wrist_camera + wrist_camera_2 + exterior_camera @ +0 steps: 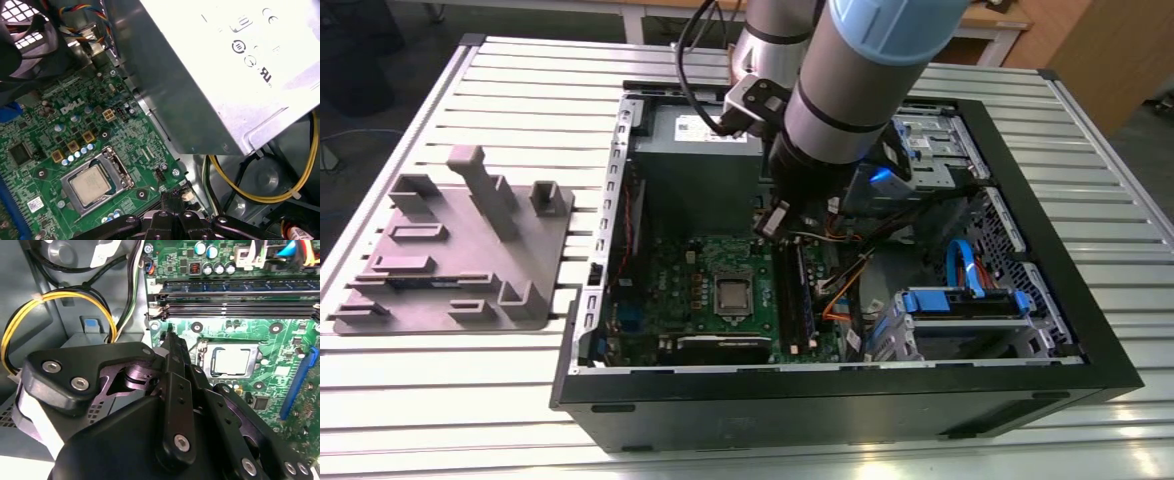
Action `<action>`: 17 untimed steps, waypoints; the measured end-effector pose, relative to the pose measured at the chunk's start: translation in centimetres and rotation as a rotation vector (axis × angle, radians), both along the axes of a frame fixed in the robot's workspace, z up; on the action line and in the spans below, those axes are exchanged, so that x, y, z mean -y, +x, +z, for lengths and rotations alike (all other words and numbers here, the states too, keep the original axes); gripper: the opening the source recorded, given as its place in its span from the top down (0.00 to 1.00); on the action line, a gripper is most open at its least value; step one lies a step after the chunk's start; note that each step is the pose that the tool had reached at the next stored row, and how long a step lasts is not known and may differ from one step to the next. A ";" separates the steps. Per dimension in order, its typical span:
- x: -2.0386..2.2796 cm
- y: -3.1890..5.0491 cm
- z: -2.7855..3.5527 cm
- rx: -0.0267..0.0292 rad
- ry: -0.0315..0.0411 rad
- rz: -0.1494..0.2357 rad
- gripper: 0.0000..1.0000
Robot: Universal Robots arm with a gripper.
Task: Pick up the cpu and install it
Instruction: 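Install the first cpu locking lever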
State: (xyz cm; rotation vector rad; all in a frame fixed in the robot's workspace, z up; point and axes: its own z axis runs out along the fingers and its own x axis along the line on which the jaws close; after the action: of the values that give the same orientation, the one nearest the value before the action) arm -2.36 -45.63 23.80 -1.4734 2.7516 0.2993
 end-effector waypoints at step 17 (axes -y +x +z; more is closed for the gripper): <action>-0.11 -0.51 -0.16 0.0006 0.0066 0.000 0.90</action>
State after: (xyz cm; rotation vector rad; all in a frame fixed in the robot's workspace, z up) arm -2.87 -45.52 23.64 -1.4724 2.7471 0.3076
